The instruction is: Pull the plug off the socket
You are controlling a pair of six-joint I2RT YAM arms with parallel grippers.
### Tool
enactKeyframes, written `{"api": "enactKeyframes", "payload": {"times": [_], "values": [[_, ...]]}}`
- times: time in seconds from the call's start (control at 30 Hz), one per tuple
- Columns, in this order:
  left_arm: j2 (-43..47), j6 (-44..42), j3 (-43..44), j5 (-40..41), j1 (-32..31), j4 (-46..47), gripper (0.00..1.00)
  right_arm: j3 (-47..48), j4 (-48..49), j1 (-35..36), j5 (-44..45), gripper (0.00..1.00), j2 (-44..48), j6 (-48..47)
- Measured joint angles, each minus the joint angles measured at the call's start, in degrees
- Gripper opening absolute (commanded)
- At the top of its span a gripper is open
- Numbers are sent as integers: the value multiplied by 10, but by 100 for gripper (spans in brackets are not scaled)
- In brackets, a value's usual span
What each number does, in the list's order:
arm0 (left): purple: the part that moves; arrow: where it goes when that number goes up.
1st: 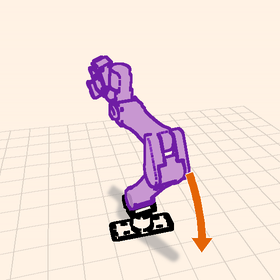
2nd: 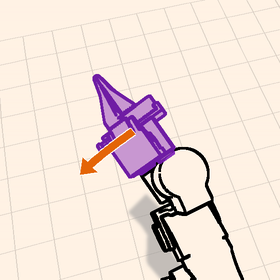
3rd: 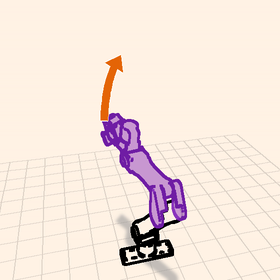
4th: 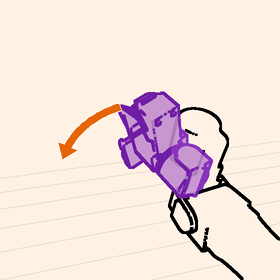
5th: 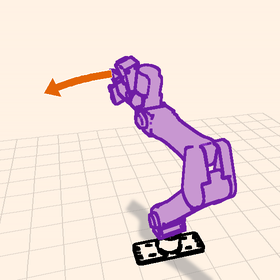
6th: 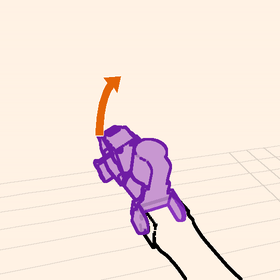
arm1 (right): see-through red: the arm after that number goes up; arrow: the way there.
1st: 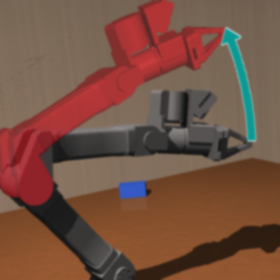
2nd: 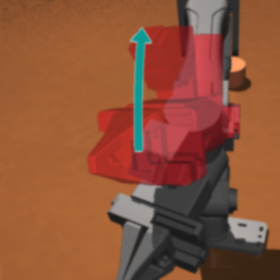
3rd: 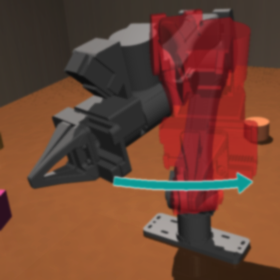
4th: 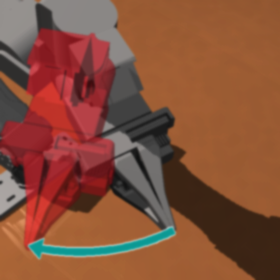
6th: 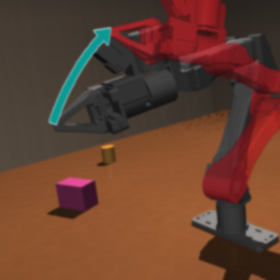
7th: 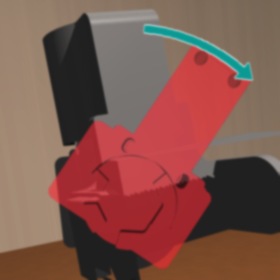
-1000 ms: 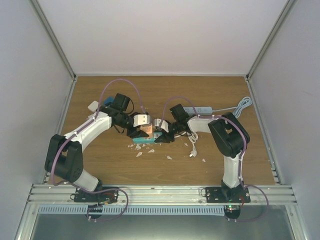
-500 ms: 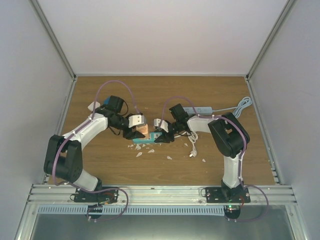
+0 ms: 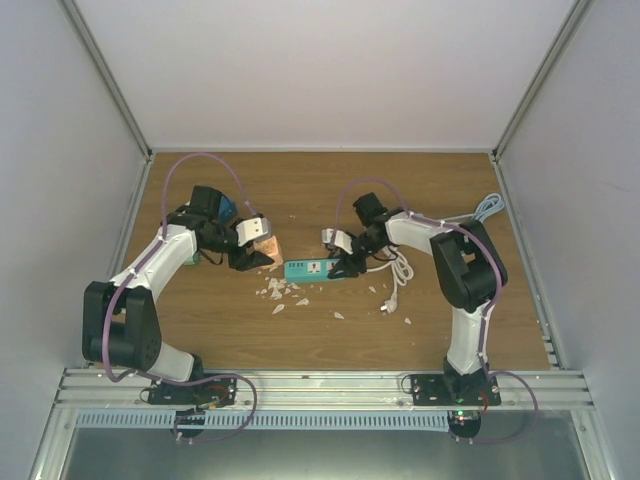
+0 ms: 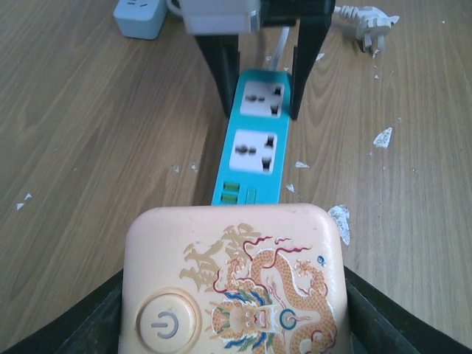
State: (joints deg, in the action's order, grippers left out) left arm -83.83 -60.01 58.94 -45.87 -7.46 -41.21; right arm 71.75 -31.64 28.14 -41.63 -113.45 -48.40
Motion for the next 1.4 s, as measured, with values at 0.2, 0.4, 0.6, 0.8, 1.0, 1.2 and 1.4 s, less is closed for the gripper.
{"api": "enactKeyframes", "payload": {"times": [0.2,0.4,0.6,0.8,1.0,1.2,1.4], "values": [[0,0,0,-5,8,-2,27,-44,-37,-71,0,26,31,-50],[-2,-1,0,-7,9,-3,27,-97,-61,-132,3,26,64,-101],[-15,-5,6,-6,12,-6,27,-129,-96,-214,10,26,89,-176],[-19,-4,8,-6,27,-7,27,-129,-119,-305,18,26,91,-221],[-19,1,8,-4,47,-10,27,-133,-147,-377,33,28,97,-271],[-29,6,7,0,71,-14,29,-135,-160,-400,37,35,100,-293],[-53,7,-6,14,110,-23,30,-120,-177,-400,38,61,91,-288]]}}
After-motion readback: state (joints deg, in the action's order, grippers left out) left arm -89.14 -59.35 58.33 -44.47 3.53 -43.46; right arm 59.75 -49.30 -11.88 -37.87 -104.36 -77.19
